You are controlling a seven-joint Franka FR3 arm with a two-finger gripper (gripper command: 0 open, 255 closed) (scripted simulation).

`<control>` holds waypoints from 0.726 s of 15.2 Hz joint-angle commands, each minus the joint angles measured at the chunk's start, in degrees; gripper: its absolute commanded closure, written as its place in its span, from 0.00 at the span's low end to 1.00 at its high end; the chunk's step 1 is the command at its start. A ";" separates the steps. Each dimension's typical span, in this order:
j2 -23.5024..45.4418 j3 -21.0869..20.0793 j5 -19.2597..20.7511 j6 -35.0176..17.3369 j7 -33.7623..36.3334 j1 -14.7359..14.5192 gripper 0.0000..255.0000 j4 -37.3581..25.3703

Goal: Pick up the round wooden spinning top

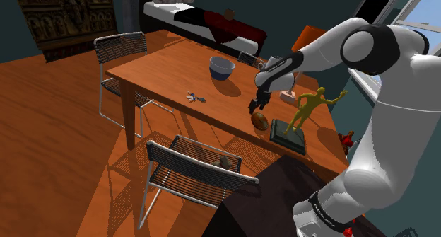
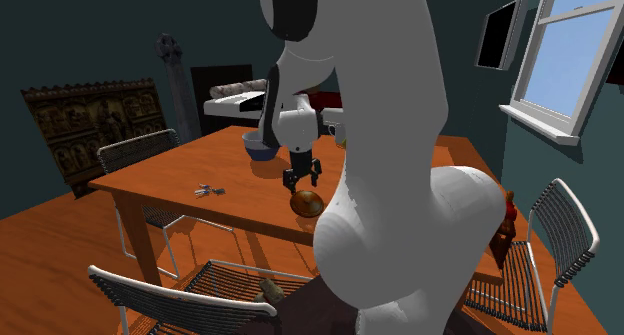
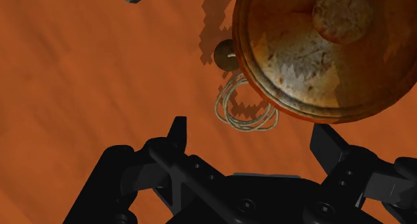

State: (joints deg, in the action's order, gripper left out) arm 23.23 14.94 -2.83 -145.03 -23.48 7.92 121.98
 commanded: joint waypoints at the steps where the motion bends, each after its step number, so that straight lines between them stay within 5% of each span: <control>1: 1.35 -0.30 -0.44 -1.24 -0.23 0.25 0.00 -0.11; 4: 2.38 -0.55 -0.77 -2.18 -0.39 0.44 0.00 -0.18; 5: 2.35 -0.55 -0.76 -2.13 -0.37 0.42 1.00 -0.19; 11: 2.36 -0.54 -0.77 -2.13 -0.41 0.46 1.00 -0.20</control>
State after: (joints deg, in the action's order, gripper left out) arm 25.49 14.39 -3.60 -147.12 -23.91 8.36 121.75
